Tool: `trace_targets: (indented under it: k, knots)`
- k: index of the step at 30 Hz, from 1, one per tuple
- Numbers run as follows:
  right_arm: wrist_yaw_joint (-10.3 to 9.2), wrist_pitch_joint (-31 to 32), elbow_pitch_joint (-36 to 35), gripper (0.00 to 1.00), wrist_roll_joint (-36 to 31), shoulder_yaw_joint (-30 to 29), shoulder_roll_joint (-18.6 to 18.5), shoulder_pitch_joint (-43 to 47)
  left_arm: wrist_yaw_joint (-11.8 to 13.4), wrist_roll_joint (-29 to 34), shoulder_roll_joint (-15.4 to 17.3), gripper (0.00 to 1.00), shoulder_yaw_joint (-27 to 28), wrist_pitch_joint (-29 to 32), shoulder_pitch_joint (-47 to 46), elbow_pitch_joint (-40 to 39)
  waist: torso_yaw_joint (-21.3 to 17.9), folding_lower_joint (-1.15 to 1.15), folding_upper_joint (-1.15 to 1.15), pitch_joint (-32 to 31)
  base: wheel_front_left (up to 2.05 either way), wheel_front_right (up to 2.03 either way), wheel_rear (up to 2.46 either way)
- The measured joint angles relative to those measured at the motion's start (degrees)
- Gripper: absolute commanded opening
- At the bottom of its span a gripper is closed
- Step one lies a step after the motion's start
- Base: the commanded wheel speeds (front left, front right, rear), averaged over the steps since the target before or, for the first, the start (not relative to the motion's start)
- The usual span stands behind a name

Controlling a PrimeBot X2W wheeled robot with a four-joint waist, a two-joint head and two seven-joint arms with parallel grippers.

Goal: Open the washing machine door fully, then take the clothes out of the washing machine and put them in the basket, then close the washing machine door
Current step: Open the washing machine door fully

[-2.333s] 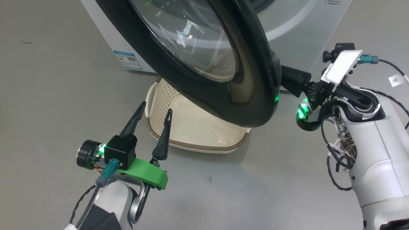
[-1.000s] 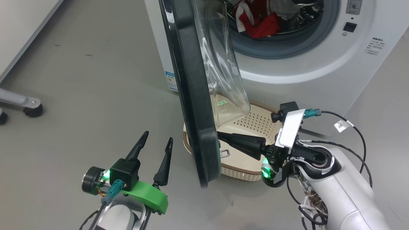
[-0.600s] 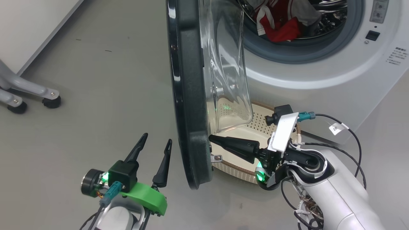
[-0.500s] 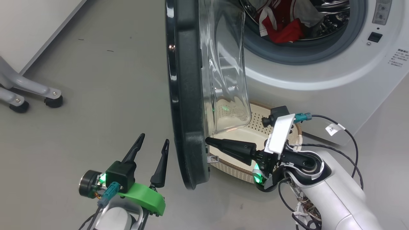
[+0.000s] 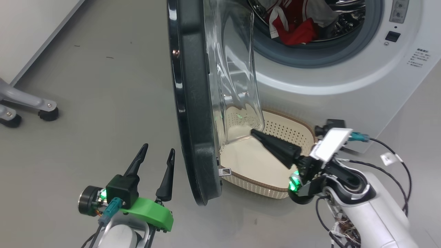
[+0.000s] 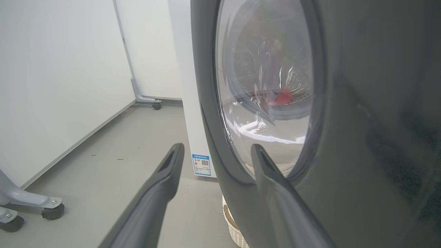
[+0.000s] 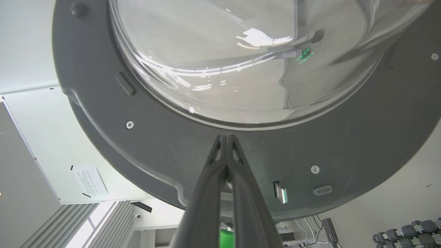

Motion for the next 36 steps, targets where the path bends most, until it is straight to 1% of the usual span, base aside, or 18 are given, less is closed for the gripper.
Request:
trace_targets:
  k: [2,3,4,5,10,11,12,15,16,17,18,22,23,25,29,32,33,36]
  knots:
    - [-0.01,-2.34,-0.58,0.01,-0.07,-2.45,-0.02,1.13,0.0,0.0,0.01,1.0,0.21,0.0,0.01,-0.05,-0.22,0.0,0.0,0.03,0.0,0.0,0.0]
    - [0.0,-3.54,-0.88,0.35,-0.31,-3.44,-0.03,1.75,0.0,0.0,0.01,1.0,0.34,0.0,0.01,-0.11,-0.34,0.0,0.0,0.04,0.0,0.0,0.0]
    - [0.0,-4.55,-1.11,0.9,-0.92,-4.21,-0.1,2.37,0.0,0.0,0.01,1.0,0.49,0.0,0.02,-0.16,-0.46,0.0,0.0,0.06,0.0,0.0,0.0]
    - [0.0,-5.28,-1.4,1.0,-1.36,-4.77,-0.24,3.09,0.0,0.0,0.01,1.0,0.64,0.0,0.03,-0.2,-0.58,0.0,0.0,0.07,0.0,0.0,0.0]
    - [0.0,-10.39,-2.13,1.0,-5.53,-6.84,-1.31,6.49,0.02,-0.07,0.05,1.0,1.34,0.0,0.12,-0.29,-1.36,0.0,0.0,-0.01,0.0,0.0,0.0]
    - [0.0,-10.39,-2.13,1.0,-5.53,-6.84,-1.31,6.49,0.02,-0.07,0.05,1.0,1.34,0.0,0.12,-0.29,-1.36,0.0,0.0,-0.01,0.0,0.0,0.0]
    - [0.0,-12.61,-2.31,1.0,-8.16,-7.45,-2.57,7.66,0.03,-0.07,0.03,1.0,1.49,0.0,0.18,-0.32,-1.59,0.0,0.0,-0.06,0.0,0.0,0.0]
    - [0.0,-16.42,-2.43,1.0,-13.83,-7.42,-4.08,9.05,0.03,-0.07,0.08,1.0,1.71,0.0,0.38,-0.34,-2.07,0.0,0.0,-0.15,0.0,0.0,0.0]
    - [0.0,-17.94,-2.53,1.0,-15.39,-7.72,-4.45,9.59,0.02,-0.07,0.05,1.0,1.64,0.0,0.46,-0.34,-2.16,0.0,0.0,-0.19,0.0,0.0,0.0]
    - [0.0,-17.94,-2.53,1.0,-15.39,-7.72,-4.45,9.59,0.02,-0.07,0.05,1.0,1.64,0.0,0.46,-0.34,-2.16,0.0,0.0,-0.19,0.0,0.0,0.0]
    - [0.0,-22.43,-2.82,1.0,-20.91,-7.83,-5.87,10.84,0.02,-0.07,0.05,1.0,1.66,0.0,0.87,-0.3,-2.31,0.0,0.0,-0.24,0.0,0.0,0.0]
    - [0.0,-29.14,-3.13,1.0,-30.08,-7.23,-8.08,11.2,0.02,-0.07,0.05,1.0,1.72,0.0,0.98,-0.24,-2.44,0.0,0.0,-0.43,0.0,0.0,0.0]
    - [0.0,-29.14,-3.13,1.0,-30.08,-7.23,-8.08,11.2,0.02,-0.07,0.05,1.0,1.72,0.0,0.98,-0.24,-2.44,0.0,0.0,-0.43,0.0,0.0,0.0]
    - [0.01,-33.0,-3.12,1.0,-35.4,-6.75,-9.45,11.3,0.01,-0.07,0.05,1.0,1.76,0.01,0.99,-0.2,-2.46,0.0,0.0,-0.54,0.0,0.0,0.0]
    - [0.02,-40.44,-2.71,1.0,-48.09,-4.92,-13.39,11.33,0.0,-0.09,0.05,1.0,2.04,0.0,1.02,-0.23,-2.48,0.0,0.0,-0.7,0.0,0.0,0.0]
    - [-0.07,-45.62,-2.21,1.0,-55.71,-3.79,-15.05,11.32,-0.04,-0.19,0.05,1.0,2.05,0.0,1.1,-0.2,-2.49,0.0,0.0,-0.86,0.0,0.0,0.0]
    - [-0.36,-47.6,-2.1,1.0,-57.99,-3.57,-15.32,11.3,-0.05,-0.25,0.04,1.0,2.02,0.0,1.13,-0.11,-2.49,0.0,0.0,-0.95,0.0,0.0,0.0]
    - [-2.48,-52.77,-1.89,1.0,-64.16,-2.7,-16.31,11.28,-0.07,-0.33,0.05,1.0,1.94,0.0,1.35,0.12,-2.44,0.0,0.0,-1.44,0.0,0.0,0.0]
